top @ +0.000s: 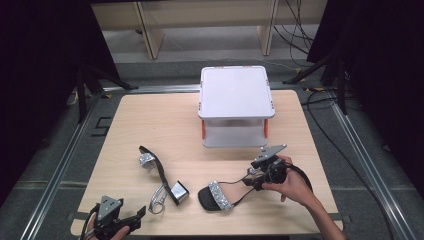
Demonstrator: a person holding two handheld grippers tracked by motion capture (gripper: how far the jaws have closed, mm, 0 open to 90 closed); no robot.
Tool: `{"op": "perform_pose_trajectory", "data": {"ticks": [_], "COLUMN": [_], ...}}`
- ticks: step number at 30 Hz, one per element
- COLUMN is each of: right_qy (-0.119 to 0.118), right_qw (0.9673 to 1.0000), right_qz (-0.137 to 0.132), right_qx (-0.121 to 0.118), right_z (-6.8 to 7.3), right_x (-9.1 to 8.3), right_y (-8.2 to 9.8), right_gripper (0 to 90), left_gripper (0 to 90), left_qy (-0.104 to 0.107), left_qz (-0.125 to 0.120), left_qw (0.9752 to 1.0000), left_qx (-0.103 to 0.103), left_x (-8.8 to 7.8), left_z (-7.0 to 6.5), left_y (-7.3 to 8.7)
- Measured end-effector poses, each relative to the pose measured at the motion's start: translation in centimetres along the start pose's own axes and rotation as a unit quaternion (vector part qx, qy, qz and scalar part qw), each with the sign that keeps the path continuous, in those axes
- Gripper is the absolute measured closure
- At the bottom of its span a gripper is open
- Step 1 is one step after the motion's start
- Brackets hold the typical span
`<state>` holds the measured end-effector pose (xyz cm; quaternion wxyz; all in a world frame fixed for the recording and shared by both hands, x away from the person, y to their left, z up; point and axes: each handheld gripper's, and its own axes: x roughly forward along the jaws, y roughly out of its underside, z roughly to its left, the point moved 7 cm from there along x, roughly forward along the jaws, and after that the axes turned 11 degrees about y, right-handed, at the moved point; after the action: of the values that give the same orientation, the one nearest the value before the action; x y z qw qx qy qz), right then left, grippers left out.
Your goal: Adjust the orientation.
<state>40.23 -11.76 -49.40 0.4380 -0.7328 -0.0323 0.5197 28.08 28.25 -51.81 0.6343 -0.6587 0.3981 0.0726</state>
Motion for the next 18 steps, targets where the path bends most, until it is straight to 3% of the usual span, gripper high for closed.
{"op": "perform_pose_trajectory", "data": {"ticks": [2, 4, 9, 13, 15, 18], "right_qy": [-0.001, -0.002, -0.012, -0.002, -0.01, -0.019], "right_qw": [0.9999, 0.9998, 0.9993, 1.0, 0.9999, 0.9992], "right_qz": [0.01, 0.02, 0.028, 0.005, 0.003, 0.024], "right_qx": [0.005, -0.009, -0.021, -0.002, -0.005, -0.025], "right_z": [0.4, 1.1, 1.8, 1.2, 1.2, 1.8], "right_x": [-0.6, -1.6, -2.7, -2.6, -2.2, -1.0], "right_y": [0.6, 1.6, 2.5, 1.2, 0.4, 0.0], "right_gripper": [26.1, 25.1, 25.9, 21.7, 21.9, 22.3], "left_gripper": [16.2, 16.2, 16.2, 16.2, 16.2, 16.2], "left_qy": [0.0, -0.001, -0.001, -0.001, -0.003, -0.002], "left_qz": [-0.001, -0.007, -0.003, -0.005, -0.002, -0.003], "left_qw": [1.0, 1.0, 1.0, 1.0, 1.0, 1.0], "left_qx": [-0.001, -0.001, 0.001, 0.0, 0.002, -0.001], "left_x": [0.0, 0.0, 0.0, 0.1, 0.0, 0.0], "left_z": [0.0, 0.0, 0.0, 0.0, 0.1, 0.0], "left_y": [0.0, -0.1, 0.0, 0.0, 0.0, 0.0]}}
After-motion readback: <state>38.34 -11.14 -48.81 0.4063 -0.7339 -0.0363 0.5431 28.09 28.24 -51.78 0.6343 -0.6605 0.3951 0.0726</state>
